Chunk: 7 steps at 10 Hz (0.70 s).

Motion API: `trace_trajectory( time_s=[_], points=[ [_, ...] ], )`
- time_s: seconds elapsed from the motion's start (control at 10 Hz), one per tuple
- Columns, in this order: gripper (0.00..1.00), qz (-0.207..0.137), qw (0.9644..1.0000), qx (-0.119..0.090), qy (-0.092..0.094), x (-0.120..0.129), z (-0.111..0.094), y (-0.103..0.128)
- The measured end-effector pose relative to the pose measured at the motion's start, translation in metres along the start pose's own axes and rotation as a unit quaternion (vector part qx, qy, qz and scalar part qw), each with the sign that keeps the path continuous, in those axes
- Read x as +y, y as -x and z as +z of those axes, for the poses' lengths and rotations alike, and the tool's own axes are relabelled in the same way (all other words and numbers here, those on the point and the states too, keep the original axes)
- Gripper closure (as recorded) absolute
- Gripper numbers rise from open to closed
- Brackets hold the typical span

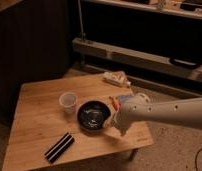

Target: Drag the ceramic bowl in a circle

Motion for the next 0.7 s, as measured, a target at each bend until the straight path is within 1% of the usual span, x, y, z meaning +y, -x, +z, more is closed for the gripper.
trace_trajectory(
  time_s=[0.1,0.2,0.3,0.4,0.7],
  points=[
    [0.35,-0.002,1.0000,0.001,0.006,0.008,0.005,0.002],
    [0.35,0.001,1.0000,-0.001,0.007,0.008,0.008,0.010],
    [0.35,-0.002,1.0000,0.000,0.009,0.016,0.013,0.016],
    [0.35,-0.009,0.9999,0.006,0.009,0.028,0.024,0.024],
    [0.35,-0.008,0.9998,0.016,0.006,0.029,0.045,0.039]
  ],
)
